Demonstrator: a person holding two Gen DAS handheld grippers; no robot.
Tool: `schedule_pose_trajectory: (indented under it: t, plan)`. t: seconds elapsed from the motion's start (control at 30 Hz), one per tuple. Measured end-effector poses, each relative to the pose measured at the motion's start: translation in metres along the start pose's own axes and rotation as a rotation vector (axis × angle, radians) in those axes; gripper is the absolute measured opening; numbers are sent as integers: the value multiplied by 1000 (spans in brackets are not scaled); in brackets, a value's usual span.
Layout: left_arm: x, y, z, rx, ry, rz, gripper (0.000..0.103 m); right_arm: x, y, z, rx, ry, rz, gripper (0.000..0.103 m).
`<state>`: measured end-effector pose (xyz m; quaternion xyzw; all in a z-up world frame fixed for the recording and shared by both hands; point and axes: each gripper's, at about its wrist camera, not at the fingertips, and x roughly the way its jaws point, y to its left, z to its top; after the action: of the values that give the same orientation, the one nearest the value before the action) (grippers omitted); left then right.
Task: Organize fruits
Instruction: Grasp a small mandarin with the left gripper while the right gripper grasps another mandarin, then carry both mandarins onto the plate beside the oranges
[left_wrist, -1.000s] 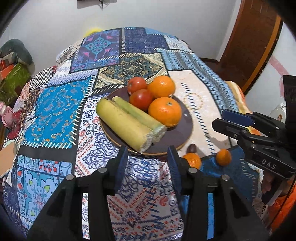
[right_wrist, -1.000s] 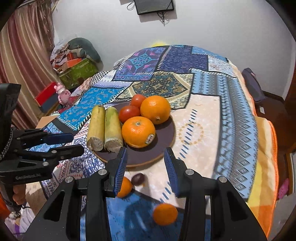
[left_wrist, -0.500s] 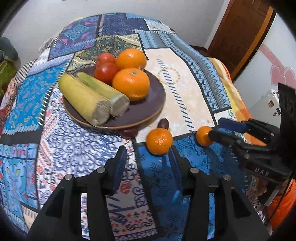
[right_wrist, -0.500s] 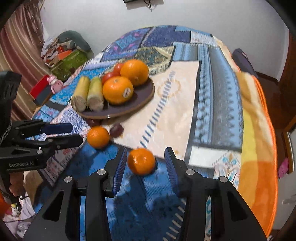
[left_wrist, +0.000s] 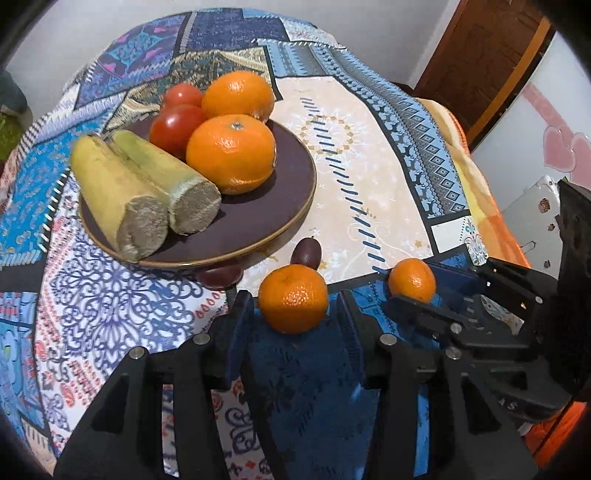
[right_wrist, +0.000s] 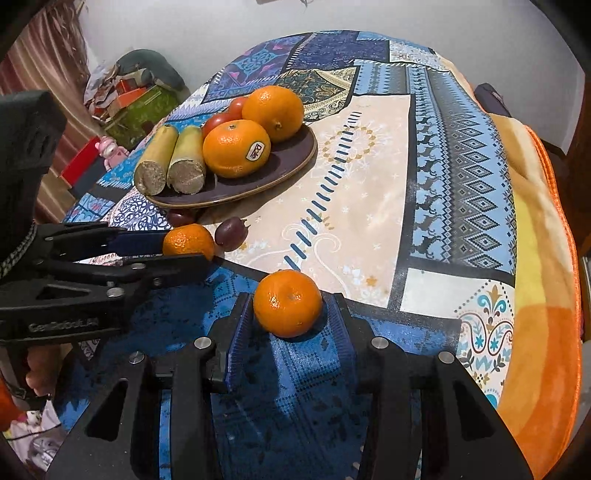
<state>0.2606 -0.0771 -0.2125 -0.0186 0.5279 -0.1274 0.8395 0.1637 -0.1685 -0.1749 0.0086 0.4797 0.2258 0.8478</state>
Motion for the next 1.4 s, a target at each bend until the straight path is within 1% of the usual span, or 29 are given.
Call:
schedule_pose_trajectory:
  t: [0.03,0.07,0.1,0.23,0.37,0.6,0.97,1.2,1.4]
  plan:
    - [1,0,0,-1,0,1,44,0,0,0,0,-2,0,39]
    - [1,0,1,0,-3,1,39,0,0,0,0,-3,1,37]
    - [0,0,1,4,-4,1,38,0,0,0,-1,-4,2,34]
    - [-3,1,1,4,-7,-2,38,-1,0,1,7,-10,8,33]
    - [-13,6,-3,-6,-22,-9,38,-5,2,4,10,-25,12,33]
    - [-44,14,0,-7,-84,-4,38,-18,10,18,-3,-75,10,33]
    - [-95,42,24,-29,-215,52,38,-31,37,62,-63,-177,18,33]
    - [-110,66,47,-48,-265,92,38,-27,55,95,-75,-238,38,33]
    - [-111,86,65,-55,-281,126,38,-15,64,119,-85,-259,40,33]
